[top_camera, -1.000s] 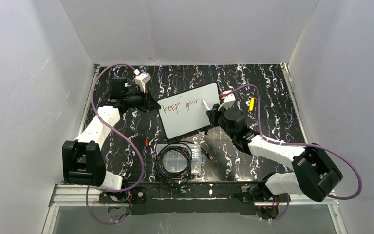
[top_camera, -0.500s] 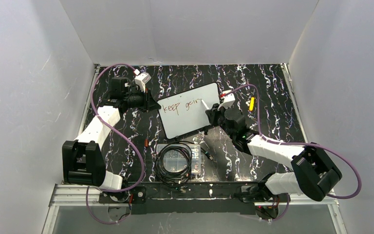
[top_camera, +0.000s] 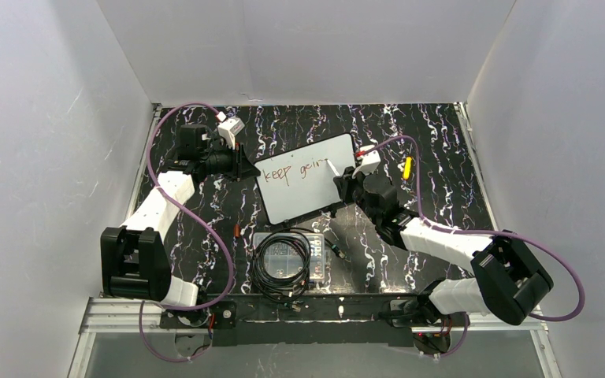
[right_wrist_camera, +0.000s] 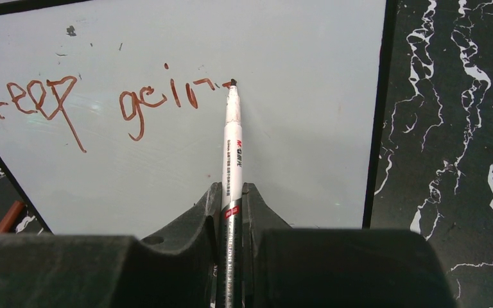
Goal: Write a sentence on the whiteboard
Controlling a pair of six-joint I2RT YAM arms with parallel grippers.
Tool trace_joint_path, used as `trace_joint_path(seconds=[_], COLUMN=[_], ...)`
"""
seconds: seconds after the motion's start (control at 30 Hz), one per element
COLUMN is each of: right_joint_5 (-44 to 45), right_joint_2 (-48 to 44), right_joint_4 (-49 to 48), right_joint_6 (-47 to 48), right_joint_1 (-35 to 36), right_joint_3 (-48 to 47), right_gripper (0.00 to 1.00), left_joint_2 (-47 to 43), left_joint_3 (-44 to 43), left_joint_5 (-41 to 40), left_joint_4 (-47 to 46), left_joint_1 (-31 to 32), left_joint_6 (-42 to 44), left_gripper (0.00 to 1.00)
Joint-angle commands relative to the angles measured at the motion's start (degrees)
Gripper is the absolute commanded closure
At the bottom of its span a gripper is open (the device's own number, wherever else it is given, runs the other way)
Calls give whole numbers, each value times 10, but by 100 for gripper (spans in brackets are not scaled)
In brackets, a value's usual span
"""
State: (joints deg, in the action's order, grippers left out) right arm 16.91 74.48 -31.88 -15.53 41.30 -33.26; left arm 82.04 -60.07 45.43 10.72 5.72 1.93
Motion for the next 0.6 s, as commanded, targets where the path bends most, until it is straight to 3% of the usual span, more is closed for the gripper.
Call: trace_joint_path(seconds=[0.0, 0.57], right_joint_5=[-16, -33], right_joint_2=[2, -2], right_joint_4=[-32, -16], right_joint_6=[26, -11], right_joint_1=[-3, -2], right_joint_3=[-32, 17], right_gripper=[99, 99], left_joint_2=[-20, -21], left_joint_3=[-21, -21], left_joint_5=[-8, -8], left_joint_4=[1, 1], left_joint_1=[-4, -4], left_joint_6=[14, 13], left_gripper=[100, 100])
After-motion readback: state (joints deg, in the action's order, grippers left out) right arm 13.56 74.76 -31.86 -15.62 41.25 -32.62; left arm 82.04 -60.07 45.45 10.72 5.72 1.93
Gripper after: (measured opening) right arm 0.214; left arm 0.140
